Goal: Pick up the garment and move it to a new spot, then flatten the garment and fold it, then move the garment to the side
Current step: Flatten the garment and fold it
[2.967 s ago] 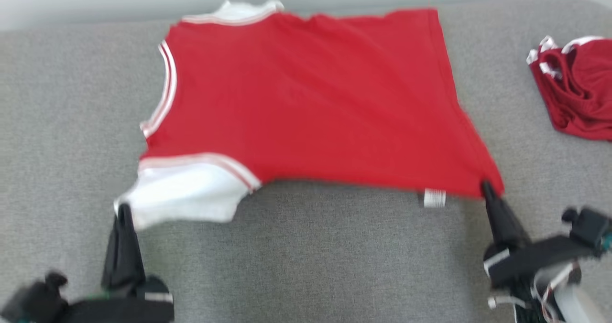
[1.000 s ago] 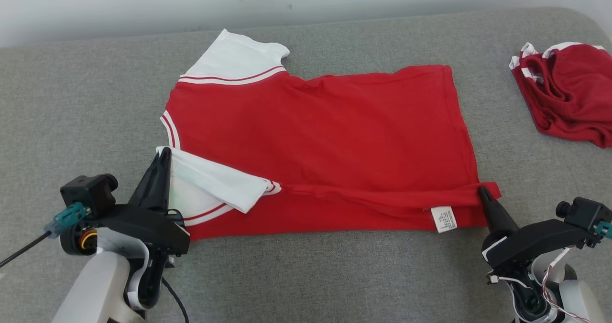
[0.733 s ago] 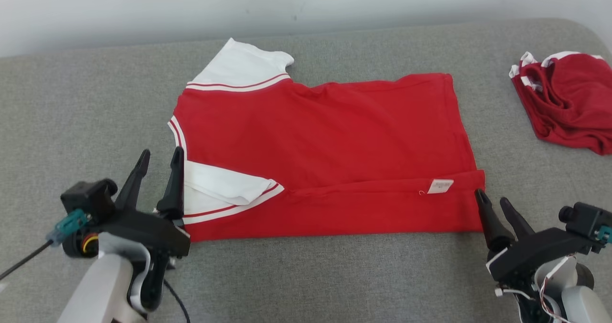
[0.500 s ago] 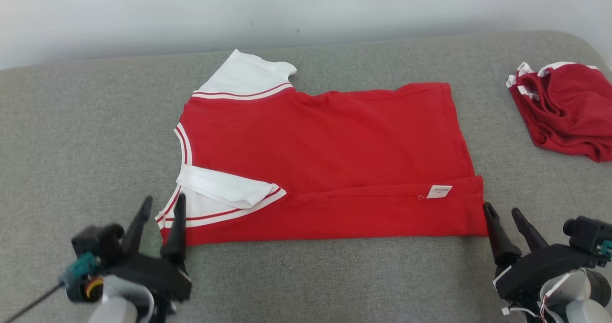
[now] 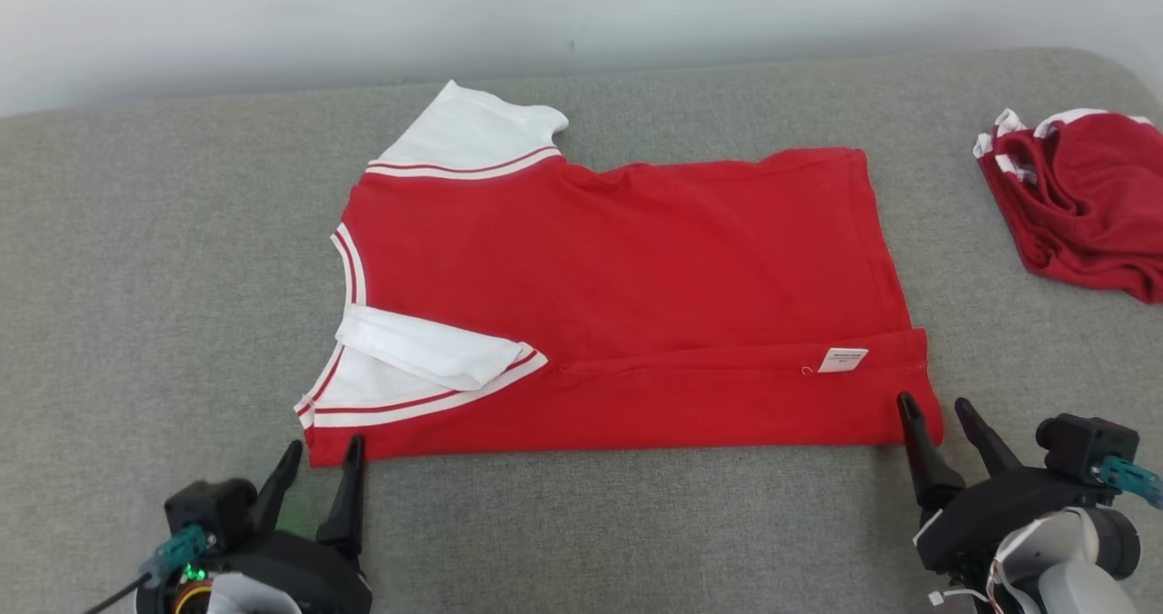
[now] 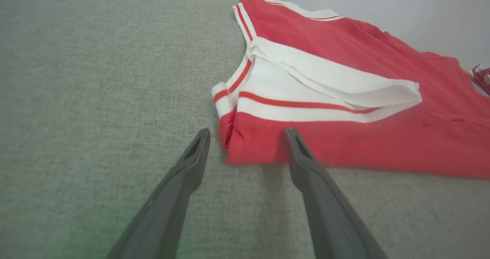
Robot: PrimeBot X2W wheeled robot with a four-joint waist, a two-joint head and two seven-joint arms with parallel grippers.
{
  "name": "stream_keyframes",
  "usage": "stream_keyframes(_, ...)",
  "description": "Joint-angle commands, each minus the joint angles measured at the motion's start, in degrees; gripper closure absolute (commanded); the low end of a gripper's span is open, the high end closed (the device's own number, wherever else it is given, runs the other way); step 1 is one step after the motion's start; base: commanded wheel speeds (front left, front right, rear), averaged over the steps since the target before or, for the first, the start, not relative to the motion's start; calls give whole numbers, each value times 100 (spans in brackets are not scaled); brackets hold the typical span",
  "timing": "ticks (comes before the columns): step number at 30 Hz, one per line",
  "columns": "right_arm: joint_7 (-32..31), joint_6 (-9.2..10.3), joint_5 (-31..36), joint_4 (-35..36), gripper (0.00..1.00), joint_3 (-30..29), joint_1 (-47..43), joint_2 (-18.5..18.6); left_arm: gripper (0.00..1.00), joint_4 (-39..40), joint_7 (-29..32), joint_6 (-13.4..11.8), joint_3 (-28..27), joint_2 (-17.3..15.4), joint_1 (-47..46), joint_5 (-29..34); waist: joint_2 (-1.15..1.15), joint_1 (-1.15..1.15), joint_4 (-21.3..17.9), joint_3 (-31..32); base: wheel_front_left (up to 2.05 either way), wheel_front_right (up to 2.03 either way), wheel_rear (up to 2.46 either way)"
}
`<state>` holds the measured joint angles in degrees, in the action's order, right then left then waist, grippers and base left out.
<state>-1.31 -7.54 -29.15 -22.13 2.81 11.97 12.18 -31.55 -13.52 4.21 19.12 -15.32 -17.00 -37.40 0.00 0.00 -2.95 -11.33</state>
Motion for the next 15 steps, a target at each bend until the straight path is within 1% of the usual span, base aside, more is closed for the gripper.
stream_keyframes(1,88,14,-2,-152,0,43,111,-17,0,-80,33,-17,7,13,-148,32,0,0,-12,-66,0,0,0)
stream_keyframes(7,220,14,78,-797,0,221,406,-88,0,-430,111,11,29,105,-316,-58,0,0,2,-121,0,0,0)
stream_keyframes(8,223,14,43,-886,2,256,444,-111,0,-480,113,16,33,122,-326,-79,0,0,9,-117,0,0,0)
stream_keyframes(9,225,14,14,-981,56,294,483,-118,0,-531,114,22,33,143,-345,-113,0,0,18,-112,0,0,0)
stream_keyframes(10,238,14,-3,-1052,85,328,513,-120,60,-581,112,45,37,148,-358,-130,0,0,29,-105,0,0,0)
stream_keyframes(11,273,14,-27,-1136,100,347,535,-123,71,-627,105,69,55,160,-360,-145,0,0,47,-88,0,0,0)
stream_keyframes(12,273,14,-27,-1136,100,347,535,-123,71,-627,105,69,55,160,-360,-145,0,0,47,-88,0,0,0)
stream_keyframes(13,288,14,-53,-1190,100,377,550,-126,100,-664,92,77,67,170,-351,-147,0,0,62,-69,0,0,0)
stream_keyframes(15,349,14,-108,-1293,100,430,594,-121,100,-716,64,119,77,195,-330,-179,0,0,103,-12,0,0,0)
